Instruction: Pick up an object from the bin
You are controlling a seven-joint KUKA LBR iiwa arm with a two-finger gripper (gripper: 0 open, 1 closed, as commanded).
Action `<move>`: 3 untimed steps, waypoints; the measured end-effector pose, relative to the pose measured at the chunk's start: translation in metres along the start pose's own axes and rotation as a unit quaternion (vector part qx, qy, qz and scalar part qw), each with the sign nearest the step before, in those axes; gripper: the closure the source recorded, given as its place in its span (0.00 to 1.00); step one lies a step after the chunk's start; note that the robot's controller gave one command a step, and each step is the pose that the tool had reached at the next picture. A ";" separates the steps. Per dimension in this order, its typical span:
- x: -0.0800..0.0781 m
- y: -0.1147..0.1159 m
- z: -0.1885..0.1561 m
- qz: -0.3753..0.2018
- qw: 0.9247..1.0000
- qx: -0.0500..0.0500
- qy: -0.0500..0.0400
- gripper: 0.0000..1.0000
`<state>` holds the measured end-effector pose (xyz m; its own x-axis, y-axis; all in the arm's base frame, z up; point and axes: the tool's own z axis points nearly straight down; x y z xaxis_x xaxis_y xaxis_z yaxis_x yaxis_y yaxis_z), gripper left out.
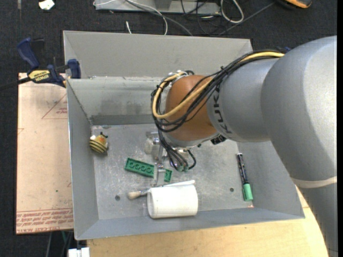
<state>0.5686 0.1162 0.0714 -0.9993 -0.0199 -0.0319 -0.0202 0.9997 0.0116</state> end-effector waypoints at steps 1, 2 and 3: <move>0.012 0.007 0.000 0.116 0.993 0.003 0.010 1.00; 0.012 0.007 0.000 0.116 0.993 0.003 0.010 1.00; 0.012 0.007 -0.011 0.116 0.993 0.003 0.011 1.00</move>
Offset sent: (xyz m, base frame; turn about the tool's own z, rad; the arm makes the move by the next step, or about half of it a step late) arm 0.0000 0.0000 0.0000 0.0000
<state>0.5560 0.1227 0.0820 -0.9775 0.2108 -0.0070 0.2107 0.9775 0.0095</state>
